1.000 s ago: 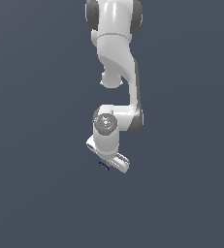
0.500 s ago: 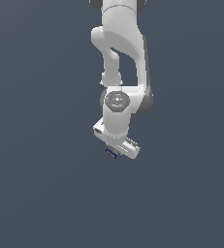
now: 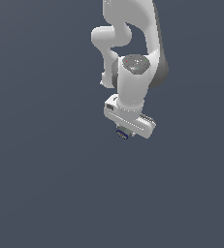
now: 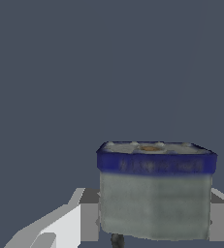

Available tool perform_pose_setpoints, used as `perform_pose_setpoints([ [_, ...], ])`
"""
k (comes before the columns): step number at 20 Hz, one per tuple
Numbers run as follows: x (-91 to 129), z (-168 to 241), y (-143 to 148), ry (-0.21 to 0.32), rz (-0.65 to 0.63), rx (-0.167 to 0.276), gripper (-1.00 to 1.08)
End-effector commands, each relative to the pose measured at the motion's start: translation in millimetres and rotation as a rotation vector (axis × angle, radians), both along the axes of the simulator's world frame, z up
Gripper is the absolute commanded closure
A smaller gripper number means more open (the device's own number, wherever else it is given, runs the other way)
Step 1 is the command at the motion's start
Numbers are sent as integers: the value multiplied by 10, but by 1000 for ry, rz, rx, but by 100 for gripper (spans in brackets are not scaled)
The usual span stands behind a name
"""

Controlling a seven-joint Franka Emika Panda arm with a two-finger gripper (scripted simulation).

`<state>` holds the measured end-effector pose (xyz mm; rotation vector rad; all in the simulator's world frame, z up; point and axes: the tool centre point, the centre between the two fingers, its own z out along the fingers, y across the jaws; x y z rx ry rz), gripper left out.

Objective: Pick up the object and move it to a goal position.

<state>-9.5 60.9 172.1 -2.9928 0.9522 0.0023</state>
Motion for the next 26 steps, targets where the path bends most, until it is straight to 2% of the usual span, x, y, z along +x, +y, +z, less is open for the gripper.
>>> perform_pose_setpoints([
  [1, -125, 219, 118, -1, 0, 0, 108],
  [18, -1015, 1862, 1012, -2, -1, -5, 108],
  [26, -1323, 2477, 1360, -2, 0, -4, 108],
])
